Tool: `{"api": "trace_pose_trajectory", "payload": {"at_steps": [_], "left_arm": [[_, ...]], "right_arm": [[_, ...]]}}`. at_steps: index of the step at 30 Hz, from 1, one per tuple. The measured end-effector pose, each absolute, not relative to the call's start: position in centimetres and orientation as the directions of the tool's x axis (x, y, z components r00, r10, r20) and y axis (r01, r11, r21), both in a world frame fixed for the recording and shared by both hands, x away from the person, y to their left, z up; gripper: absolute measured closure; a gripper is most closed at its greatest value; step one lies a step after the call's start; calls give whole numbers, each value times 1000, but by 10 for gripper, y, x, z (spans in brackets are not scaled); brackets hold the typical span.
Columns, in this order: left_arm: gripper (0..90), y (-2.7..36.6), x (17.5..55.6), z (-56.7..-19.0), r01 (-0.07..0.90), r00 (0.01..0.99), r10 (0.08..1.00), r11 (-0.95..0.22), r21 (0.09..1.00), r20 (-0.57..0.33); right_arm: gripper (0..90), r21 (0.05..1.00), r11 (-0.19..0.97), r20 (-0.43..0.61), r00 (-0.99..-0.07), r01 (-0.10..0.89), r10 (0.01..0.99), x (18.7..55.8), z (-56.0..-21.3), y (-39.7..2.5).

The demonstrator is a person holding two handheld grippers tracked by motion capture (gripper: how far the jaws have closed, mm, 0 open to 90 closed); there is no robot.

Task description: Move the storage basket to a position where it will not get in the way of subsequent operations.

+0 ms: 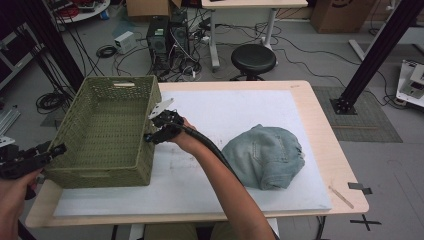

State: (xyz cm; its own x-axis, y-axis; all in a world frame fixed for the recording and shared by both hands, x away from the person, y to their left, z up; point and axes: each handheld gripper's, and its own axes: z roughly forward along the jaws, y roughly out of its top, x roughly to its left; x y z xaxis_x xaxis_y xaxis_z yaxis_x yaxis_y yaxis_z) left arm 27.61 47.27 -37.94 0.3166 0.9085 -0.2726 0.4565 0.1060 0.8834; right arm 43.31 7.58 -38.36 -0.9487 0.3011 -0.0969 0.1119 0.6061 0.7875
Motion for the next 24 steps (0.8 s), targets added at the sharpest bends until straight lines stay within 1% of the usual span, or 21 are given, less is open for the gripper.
{"api": "trace_pose_trajectory", "payload": {"at_steps": [15,19,24], "left_arm": [[378,483,275,-381,455,303,912,116,883,-276],[377,485,275,-381,456,297,914,119,882,-277],[377,488,275,-382,461,298,913,119,879,-280]], "right_arm": [[359,801,580,-28,-958,149,285,439,-388,86],[334,805,569,1,-959,169,284,442,-390,88],[333,807,564,10,-959,175,284,443,-390,90]]}}
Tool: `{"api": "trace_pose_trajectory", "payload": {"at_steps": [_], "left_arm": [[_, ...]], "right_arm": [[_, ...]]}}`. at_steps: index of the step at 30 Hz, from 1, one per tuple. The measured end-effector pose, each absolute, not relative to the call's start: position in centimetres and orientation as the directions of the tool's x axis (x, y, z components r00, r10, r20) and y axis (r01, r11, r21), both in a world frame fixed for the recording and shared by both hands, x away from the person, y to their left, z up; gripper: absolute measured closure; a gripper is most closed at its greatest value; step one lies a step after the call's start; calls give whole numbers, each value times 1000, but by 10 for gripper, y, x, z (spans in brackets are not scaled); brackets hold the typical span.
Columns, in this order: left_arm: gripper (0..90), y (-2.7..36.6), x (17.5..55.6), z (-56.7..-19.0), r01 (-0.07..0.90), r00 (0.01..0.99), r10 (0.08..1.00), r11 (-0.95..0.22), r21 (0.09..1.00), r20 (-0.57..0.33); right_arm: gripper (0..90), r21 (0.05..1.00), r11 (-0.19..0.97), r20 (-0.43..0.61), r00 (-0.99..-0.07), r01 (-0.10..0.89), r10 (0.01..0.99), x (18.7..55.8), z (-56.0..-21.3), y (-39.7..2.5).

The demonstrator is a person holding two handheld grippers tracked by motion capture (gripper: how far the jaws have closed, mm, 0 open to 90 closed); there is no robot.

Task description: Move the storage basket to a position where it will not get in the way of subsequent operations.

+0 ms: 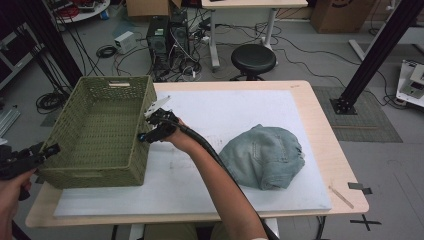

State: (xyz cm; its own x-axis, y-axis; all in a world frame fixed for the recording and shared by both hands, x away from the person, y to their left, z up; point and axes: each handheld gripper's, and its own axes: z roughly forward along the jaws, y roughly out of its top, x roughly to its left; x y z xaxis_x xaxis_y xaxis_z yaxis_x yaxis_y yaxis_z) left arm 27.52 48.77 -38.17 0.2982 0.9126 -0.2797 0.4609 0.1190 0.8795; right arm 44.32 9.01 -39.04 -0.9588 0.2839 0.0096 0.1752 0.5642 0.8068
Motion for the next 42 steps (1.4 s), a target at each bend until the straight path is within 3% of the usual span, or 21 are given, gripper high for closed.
{"api": "trace_pose_trajectory", "payload": {"at_steps": [10,17,20,24,29,33,42], "left_arm": [[287,490,285,-372,468,274,923,118,876,-270],[289,488,303,-366,530,283,932,43,847,-225],[367,487,311,-365,570,268,940,23,822,-213],[525,488,315,-367,615,248,948,4,788,-198],[757,490,314,-369,633,214,960,3,774,-179],[798,486,312,-368,630,206,968,-19,777,-143],[824,499,297,-369,622,137,978,38,782,-156]], "right_arm": [[306,790,589,-4,-960,169,281,435,-387,76],[306,796,585,-29,-956,155,293,427,-376,51],[306,803,576,-37,-953,151,301,422,-370,39],[240,816,550,-19,-943,177,332,416,-364,23],[239,815,550,-28,-936,181,350,413,-361,8],[238,818,544,-29,-931,186,363,414,-360,0],[239,816,544,-28,-926,197,377,416,-361,-8]]}}
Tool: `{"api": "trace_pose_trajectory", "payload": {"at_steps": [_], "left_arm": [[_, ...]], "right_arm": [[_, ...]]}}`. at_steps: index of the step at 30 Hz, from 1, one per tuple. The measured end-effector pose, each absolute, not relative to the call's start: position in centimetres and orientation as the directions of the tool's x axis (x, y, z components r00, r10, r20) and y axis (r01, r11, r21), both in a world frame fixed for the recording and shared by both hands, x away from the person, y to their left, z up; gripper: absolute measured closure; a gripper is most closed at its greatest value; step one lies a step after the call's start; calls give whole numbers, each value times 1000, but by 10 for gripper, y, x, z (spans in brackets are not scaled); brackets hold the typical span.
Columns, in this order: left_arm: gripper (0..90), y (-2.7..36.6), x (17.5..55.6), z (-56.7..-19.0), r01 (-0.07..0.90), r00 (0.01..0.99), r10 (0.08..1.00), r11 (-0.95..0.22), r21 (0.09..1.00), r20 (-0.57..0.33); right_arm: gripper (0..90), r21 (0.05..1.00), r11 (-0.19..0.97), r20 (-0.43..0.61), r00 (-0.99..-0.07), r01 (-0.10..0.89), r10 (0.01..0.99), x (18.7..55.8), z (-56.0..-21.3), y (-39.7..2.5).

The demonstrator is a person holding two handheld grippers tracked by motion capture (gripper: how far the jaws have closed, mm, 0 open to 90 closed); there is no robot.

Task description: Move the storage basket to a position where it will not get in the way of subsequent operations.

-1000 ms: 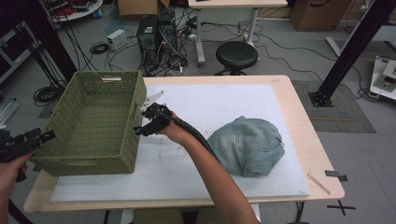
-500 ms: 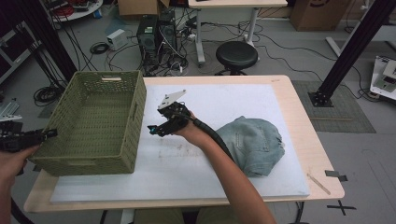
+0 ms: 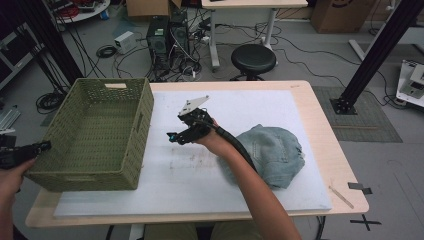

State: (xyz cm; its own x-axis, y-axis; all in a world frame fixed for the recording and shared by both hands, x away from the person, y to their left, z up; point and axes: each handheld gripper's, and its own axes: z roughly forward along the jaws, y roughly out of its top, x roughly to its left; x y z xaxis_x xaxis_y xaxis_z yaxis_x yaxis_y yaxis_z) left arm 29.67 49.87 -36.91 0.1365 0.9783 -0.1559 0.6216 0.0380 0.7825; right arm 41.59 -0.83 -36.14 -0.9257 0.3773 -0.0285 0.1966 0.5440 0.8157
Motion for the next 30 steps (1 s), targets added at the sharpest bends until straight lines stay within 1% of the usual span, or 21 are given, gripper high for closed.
{"api": "trace_pose_trajectory", "payload": {"at_steps": [6,14,16,18,19,20,21,22,24,26,30], "left_arm": [[824,506,294,-369,620,123,982,34,784,-140],[825,508,299,-369,618,107,983,49,785,-146],[825,508,299,-369,617,107,983,52,785,-149],[819,510,299,-370,618,114,978,70,783,-177],[792,512,297,-370,603,112,975,85,793,-190],[700,513,296,-370,586,97,973,114,802,-209],[580,514,294,-369,572,80,970,144,807,-229],[541,516,291,-368,558,79,968,154,815,-237],[517,516,287,-364,526,87,962,177,832,-259],[450,515,284,-357,497,96,961,179,849,-258],[357,505,280,-340,435,145,947,199,878,-286]], "right_arm": [[240,814,549,-37,-926,191,377,416,-363,-9],[242,813,545,-27,-922,205,387,417,-364,-12],[241,813,545,-30,-921,204,389,417,-364,-13],[242,813,546,-30,-921,203,388,417,-363,-14],[241,813,546,-29,-921,205,389,416,-363,-15],[242,813,546,-33,-921,202,389,415,-362,-16],[242,814,544,-32,-921,202,389,415,-362,-18],[242,815,543,-33,-919,202,393,414,-361,-20],[241,815,542,-33,-917,205,397,413,-361,-25],[241,810,548,-39,-913,208,405,413,-360,-32],[242,813,539,-37,-905,219,423,410,-356,-48]]}}
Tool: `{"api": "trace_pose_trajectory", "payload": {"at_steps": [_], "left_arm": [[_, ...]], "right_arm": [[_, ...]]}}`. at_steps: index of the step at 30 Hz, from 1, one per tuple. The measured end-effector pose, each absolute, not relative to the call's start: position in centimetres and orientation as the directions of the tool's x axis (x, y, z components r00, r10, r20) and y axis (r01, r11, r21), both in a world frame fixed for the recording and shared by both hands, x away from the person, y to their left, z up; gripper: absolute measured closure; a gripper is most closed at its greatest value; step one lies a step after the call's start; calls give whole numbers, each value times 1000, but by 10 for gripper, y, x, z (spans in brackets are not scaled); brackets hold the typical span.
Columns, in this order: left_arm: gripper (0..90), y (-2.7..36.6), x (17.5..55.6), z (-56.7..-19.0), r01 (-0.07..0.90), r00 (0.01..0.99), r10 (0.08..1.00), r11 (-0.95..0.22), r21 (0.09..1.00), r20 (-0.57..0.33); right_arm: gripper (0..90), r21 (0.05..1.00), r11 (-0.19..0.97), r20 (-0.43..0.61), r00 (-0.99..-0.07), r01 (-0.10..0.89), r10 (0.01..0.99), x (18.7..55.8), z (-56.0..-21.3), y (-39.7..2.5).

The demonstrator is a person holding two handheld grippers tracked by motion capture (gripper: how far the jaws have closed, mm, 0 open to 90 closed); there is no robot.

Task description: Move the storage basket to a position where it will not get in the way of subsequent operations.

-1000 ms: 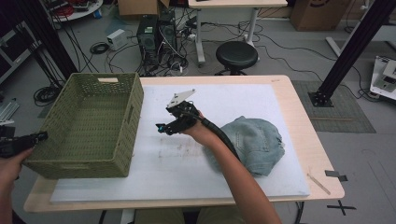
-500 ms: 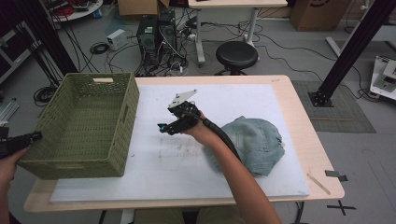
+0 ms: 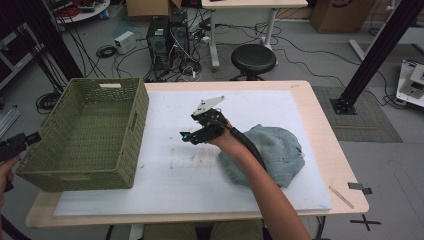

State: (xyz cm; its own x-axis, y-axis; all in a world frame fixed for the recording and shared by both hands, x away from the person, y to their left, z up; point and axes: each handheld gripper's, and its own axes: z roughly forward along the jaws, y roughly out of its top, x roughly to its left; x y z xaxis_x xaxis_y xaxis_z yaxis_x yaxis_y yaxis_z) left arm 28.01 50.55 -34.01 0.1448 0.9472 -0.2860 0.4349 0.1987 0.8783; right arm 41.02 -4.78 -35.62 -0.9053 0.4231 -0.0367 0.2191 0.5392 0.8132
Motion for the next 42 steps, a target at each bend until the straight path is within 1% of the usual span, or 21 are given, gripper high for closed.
{"api": "trace_pose_trajectory", "payload": {"at_steps": [1,4,7,11,14,16,18,20,25,29,31,36,42], "left_arm": [[351,502,280,-336,424,162,942,203,882,-295],[351,488,281,-327,407,201,938,183,895,-283],[320,469,286,-321,402,243,930,161,901,-274],[319,439,296,-317,409,312,912,125,904,-267],[312,417,306,-314,406,349,903,97,909,-252],[271,402,312,-312,403,371,897,79,912,-242],[254,387,318,-311,396,408,884,54,917,-228],[210,372,323,-309,388,446,870,22,921,-209],[210,335,337,-304,401,485,857,-42,915,-174],[210,304,346,-304,377,530,835,-76,923,-148],[210,290,351,-305,379,547,823,-83,922,-151],[210,256,360,-309,370,584,797,-94,924,-153],[212,219,369,-315,356,643,754,-139,924,-134]], "right_arm": [[241,815,535,-34,-903,223,429,409,-355,-52],[241,804,530,-8,-886,269,463,405,-352,-65],[240,807,524,-12,-879,274,477,399,-349,-80],[225,797,536,-36,-865,277,500,395,-347,-99],[224,803,521,-29,-854,290,519,393,-347,-115],[225,805,513,-23,-847,299,530,391,-345,-125],[224,805,514,-33,-843,296,537,388,-344,-134],[221,803,517,-46,-835,295,549,385,-342,-143],[219,809,497,-42,-812,314,582,381,-341,-170],[219,807,493,-41,-802,325,595,379,-346,-191],[219,801,495,-44,-792,336,609,378,-348,-200],[219,797,494,-50,-777,347,627,376,-349,-214],[219,796,494,-55,-770,351,636,374,-351,-226]]}}
